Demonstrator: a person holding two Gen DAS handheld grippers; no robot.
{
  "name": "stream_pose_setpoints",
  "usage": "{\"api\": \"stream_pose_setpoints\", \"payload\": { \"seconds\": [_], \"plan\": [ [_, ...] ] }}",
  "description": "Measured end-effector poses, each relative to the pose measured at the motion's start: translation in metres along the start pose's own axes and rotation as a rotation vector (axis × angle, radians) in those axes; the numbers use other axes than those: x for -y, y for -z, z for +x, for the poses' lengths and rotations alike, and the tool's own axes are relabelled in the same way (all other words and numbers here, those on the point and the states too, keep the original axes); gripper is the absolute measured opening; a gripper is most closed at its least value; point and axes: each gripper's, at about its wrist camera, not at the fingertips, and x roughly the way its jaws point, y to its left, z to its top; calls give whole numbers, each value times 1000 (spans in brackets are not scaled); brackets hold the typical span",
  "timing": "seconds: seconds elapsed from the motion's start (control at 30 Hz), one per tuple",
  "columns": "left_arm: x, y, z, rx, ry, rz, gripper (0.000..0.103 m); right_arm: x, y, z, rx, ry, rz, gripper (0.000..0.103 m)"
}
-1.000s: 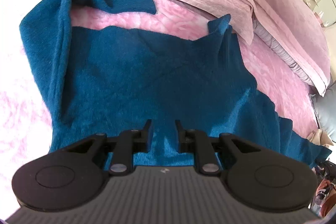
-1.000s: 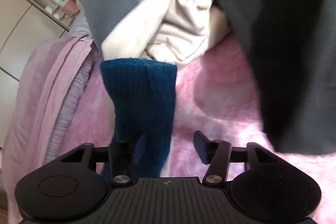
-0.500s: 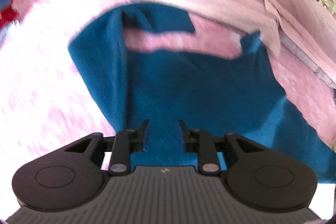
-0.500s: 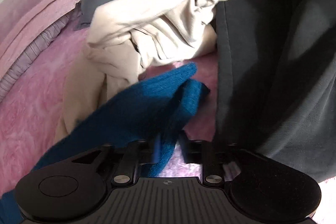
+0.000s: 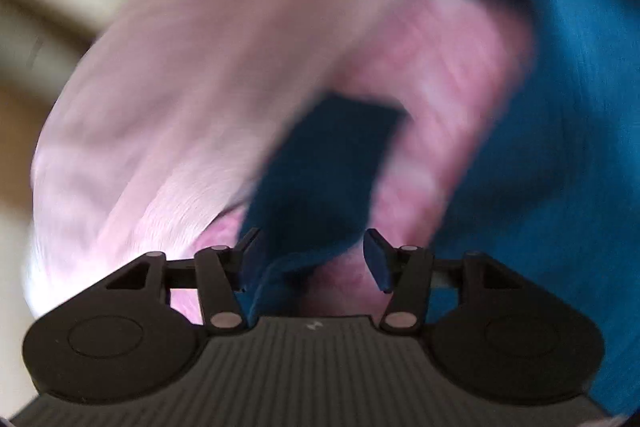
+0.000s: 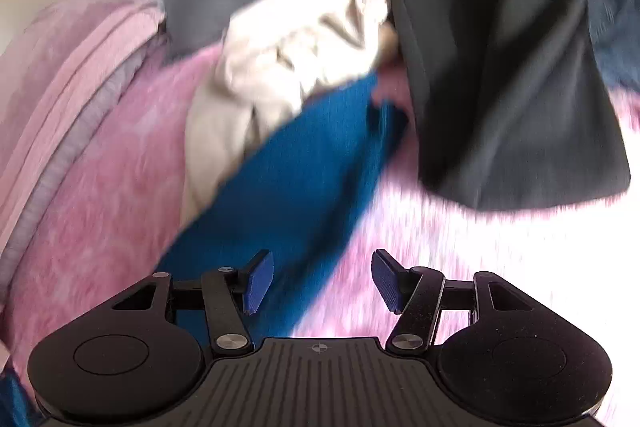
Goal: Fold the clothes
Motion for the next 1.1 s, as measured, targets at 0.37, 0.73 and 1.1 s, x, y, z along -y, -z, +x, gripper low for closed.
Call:
{"api": "stream_pose_setpoints", "payload": {
  "seconds": [0.37,0.73,1.1],
  "plan": [
    [-112,119,-47,54,-169,-840,6,-10,46,-16,-89,0,51,58],
    [-59,386,-160,-290,-163,-1777,12,-36,93,-19,-163,7,-55,58],
    [-79,349,-126,-148,-135,-1538,26,-48,120,-53,-170,-65,-192,58]
  ]
}}
